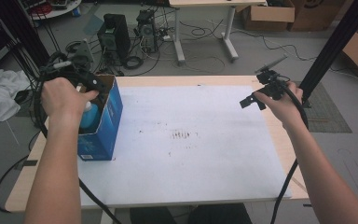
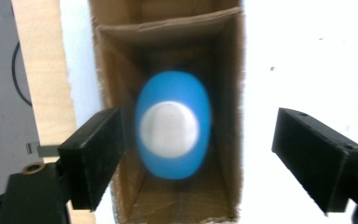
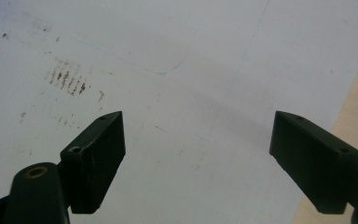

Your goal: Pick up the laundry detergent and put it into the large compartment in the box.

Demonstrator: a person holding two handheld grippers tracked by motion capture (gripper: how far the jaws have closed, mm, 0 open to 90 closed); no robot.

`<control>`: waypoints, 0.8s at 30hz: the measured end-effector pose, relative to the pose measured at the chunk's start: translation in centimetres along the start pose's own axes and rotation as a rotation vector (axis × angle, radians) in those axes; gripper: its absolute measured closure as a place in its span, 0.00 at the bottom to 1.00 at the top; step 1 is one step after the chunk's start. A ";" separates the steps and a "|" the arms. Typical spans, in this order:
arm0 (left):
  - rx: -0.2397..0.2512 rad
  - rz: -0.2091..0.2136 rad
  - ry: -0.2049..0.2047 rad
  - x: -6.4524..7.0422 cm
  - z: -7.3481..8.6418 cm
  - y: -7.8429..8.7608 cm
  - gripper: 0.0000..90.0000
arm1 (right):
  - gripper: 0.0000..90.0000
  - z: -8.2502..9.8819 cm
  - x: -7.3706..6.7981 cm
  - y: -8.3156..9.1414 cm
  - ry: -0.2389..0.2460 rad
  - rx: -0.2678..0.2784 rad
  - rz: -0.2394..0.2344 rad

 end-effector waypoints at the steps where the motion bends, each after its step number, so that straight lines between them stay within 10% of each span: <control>1: 0.007 0.005 -0.018 0.4 0.0 0.1 0.18 | 0.20 0.0 0.0 0.0 -0.003 0.001 0.002; 24: 0.067 0.090 -0.454 12.7 0.2 -1.7 0.18 | 0.20 -0.4 -0.5 0.4 0.001 -0.012 0.009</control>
Point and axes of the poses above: each handheld gripper's, and its own axes: y roughly backward along the jaws, z roughly out of its underside, x roughly to its right, the point moved 8 cm from there along -y, roughly forward along the jaws, and after that the axes turned 12 degrees about -x, right-handed, at the moved point
